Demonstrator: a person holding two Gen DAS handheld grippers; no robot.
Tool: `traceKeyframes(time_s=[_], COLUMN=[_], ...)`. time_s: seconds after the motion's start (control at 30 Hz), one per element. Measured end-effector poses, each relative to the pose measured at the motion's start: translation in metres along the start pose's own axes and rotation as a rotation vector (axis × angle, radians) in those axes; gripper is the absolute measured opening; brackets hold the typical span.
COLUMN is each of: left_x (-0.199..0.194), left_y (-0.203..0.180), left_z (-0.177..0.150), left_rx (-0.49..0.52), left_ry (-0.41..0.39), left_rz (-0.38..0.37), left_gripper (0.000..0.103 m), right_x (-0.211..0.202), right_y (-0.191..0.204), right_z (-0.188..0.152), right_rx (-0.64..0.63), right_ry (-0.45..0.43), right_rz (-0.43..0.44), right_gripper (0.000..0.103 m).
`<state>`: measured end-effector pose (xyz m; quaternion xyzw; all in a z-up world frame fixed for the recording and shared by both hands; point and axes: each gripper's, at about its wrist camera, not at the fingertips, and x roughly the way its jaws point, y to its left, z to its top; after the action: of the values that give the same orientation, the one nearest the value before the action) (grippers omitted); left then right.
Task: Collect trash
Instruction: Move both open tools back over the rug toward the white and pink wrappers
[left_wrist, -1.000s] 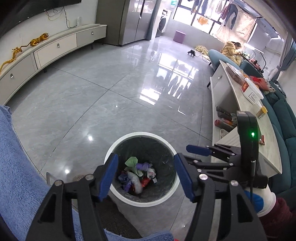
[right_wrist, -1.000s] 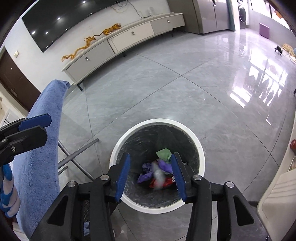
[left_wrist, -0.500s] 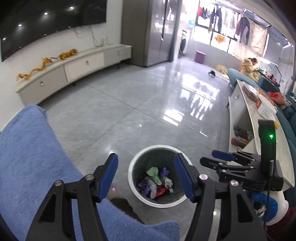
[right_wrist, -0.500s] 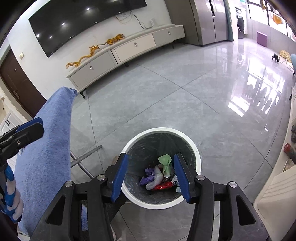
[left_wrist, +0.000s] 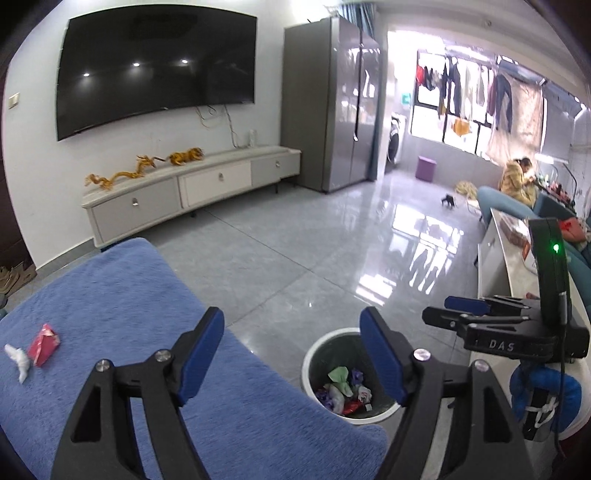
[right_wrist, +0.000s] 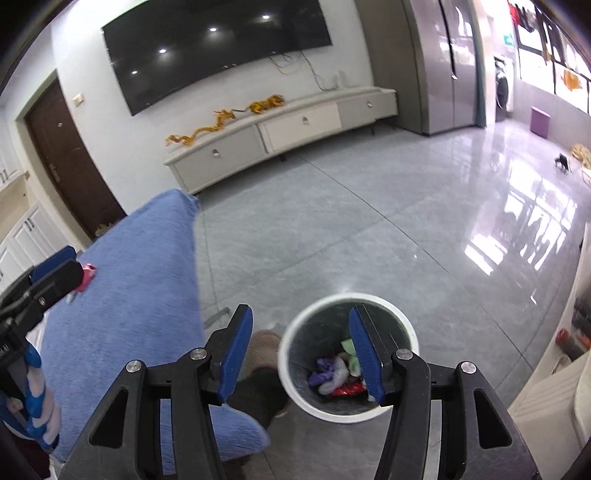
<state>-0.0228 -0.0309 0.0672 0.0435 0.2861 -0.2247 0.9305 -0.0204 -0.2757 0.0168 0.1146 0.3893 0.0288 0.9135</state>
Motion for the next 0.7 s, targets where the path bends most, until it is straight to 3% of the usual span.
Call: traceKeyframes(time_s=[0.4, 0.7], left_x=[-0.056, -0.064], left_y=[0.102, 0.197], left_z=[-0.029, -0.075], left_rx=[-0.141, -0.294], left_ry=[-0.068, -0.006], left_rz=[0.116, 0.242], left_gripper=[0.075, 0.075], right_x=[-0.007, 0.037], right_y=[0.116, 0.199], right_z=[0.023, 0.027], right_rx=[-0.207, -0.349], right_ry=[-0.005, 0.074], right_rz=[0.095, 0.204], right_gripper=[0.055, 0.056])
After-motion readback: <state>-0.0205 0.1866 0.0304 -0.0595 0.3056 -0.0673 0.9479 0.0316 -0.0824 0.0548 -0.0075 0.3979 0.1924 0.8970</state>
